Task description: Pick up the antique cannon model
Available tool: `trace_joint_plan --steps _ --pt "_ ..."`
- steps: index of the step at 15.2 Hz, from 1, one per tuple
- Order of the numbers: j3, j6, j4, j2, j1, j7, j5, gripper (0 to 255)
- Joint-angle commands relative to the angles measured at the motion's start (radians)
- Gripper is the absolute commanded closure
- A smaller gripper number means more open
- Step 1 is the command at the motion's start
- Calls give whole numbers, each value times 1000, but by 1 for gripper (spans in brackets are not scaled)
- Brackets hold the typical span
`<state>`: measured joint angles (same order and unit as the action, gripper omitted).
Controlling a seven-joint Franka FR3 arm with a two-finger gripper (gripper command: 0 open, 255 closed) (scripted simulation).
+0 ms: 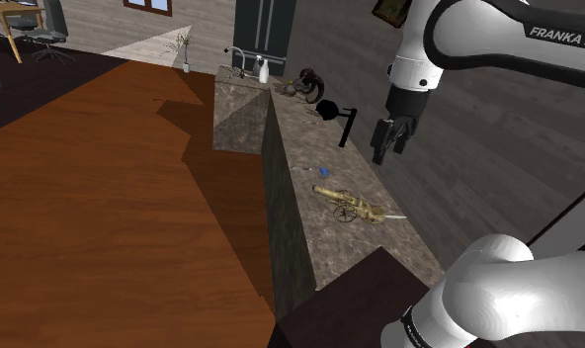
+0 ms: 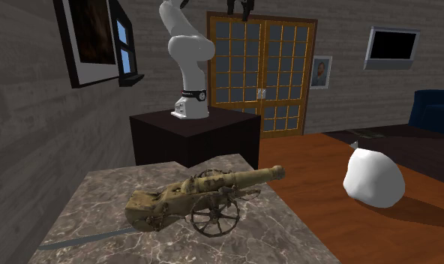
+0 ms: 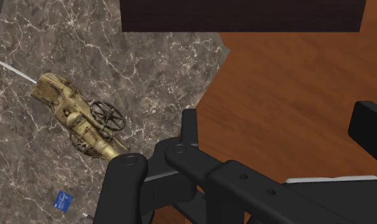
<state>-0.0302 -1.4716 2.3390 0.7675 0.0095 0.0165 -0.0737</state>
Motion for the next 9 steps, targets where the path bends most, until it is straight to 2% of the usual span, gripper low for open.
trace_joint_plan --steps 1,9 --pt "0 0 0 0 0 0 0 0" --pt "164 -260 141 -69 -10 230 -99 0"
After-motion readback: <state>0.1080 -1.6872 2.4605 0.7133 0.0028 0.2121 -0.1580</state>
